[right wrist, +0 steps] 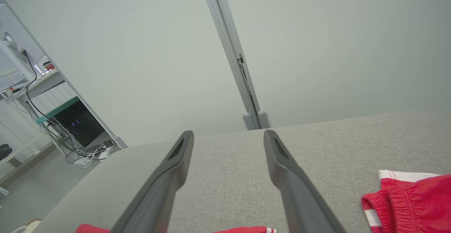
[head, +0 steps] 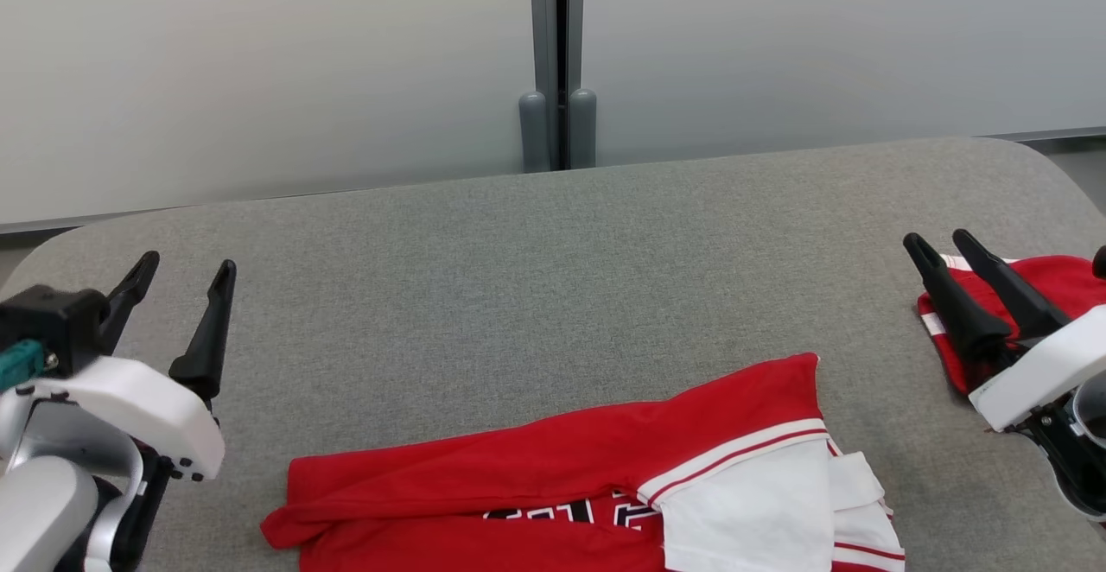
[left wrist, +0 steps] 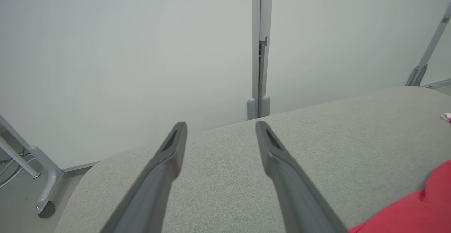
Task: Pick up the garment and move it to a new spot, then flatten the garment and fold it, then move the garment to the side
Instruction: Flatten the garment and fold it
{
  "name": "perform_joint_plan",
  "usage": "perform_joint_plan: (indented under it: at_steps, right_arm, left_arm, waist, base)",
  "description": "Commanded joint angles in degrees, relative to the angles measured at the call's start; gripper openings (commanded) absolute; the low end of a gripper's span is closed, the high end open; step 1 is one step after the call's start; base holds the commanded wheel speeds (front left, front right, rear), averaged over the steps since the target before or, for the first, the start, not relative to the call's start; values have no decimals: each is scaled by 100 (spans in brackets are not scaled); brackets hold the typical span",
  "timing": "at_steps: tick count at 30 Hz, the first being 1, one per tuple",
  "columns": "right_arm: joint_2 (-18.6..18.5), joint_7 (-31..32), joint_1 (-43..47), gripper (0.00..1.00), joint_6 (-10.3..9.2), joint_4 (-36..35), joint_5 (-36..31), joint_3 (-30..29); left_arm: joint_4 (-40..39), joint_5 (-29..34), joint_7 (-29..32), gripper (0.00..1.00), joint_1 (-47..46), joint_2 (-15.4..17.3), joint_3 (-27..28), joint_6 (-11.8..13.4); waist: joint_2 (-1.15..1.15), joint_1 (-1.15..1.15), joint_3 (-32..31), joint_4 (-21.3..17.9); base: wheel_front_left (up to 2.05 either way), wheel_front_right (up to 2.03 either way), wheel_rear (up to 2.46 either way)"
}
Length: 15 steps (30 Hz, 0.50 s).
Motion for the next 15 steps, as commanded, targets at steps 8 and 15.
perform_joint_plan:
  at_steps: [8, 15]
  right_arm:
    - [972, -77, 1121, 100, 3, 436, -1268, -1509]
    - [1706, -76, 2047, 100, 2, 363, -2135, -2502]
  left_arm:
    - [-296, 108, -1274, 100, 1087, -614, 541, 762]
    - [-390, 684, -1342, 100, 2146, -1686, 1743, 633]
  waist:
    - [0, 0, -8, 61]
    - [0, 0, -11, 103]
  base:
    - [0, 0, 0]
    - [0, 0, 0]
